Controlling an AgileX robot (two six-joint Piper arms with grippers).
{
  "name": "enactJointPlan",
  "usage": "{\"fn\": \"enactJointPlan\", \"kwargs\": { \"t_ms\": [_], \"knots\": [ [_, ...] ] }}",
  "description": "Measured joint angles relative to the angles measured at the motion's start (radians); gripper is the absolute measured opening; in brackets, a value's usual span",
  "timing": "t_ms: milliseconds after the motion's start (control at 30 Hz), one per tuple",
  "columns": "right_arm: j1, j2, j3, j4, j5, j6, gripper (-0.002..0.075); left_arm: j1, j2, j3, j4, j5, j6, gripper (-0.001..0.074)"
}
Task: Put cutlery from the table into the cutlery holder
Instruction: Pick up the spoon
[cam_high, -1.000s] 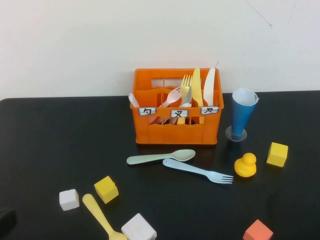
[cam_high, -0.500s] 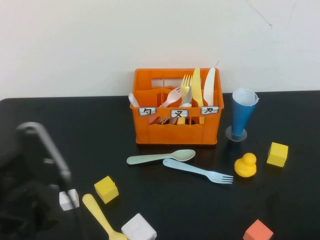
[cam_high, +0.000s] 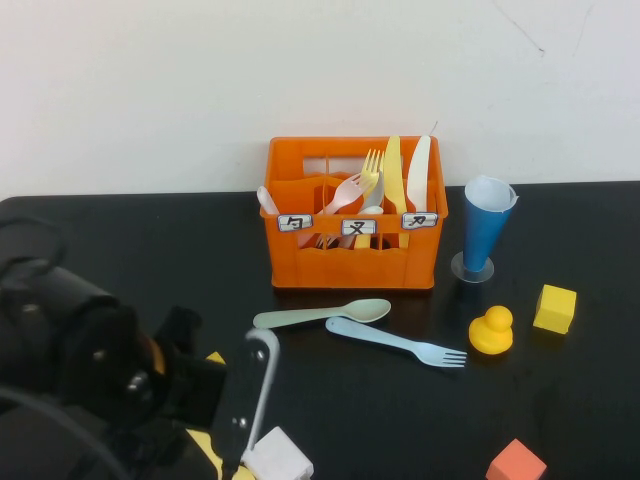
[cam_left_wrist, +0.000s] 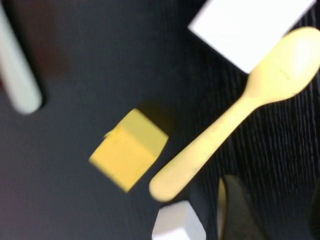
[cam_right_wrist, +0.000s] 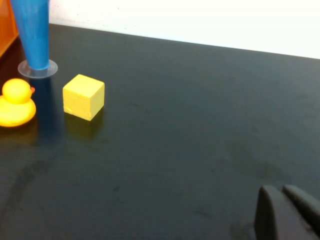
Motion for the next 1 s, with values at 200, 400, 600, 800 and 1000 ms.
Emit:
{"fn": "enactJointPlan", "kwargs": {
  "t_ms": [200, 400, 600, 800, 1000],
  "knots": [
    [0.000, 0.000, 0.000, 0.000, 0.000, 0.000, -0.0004, 0.000, 0.123, -0.001, 0.002, -0.020, 0.101, 0.0236],
    [0.000, 0.000, 0.000, 0.000, 0.000, 0.000, -0.0004, 0.000, 0.224, -0.005, -0.017, -0.089, 0.135, 0.0223],
    [0.000, 0.000, 0.000, 0.000, 0.000, 0.000, -0.0004, 0.000, 0.302, -0.009, -0.032, -0.124, 0.221, 0.0221],
    [0.000, 0.000, 0.000, 0.000, 0.000, 0.000, -0.0004, 0.000, 0.346, 0.000, -0.032, -0.171, 0.310, 0.0221],
    [0.000, 0.000, 0.000, 0.000, 0.000, 0.000, -0.0004, 0.000, 0.354, 0.026, -0.032, -0.222, 0.342, 0.0220]
  ]
}}
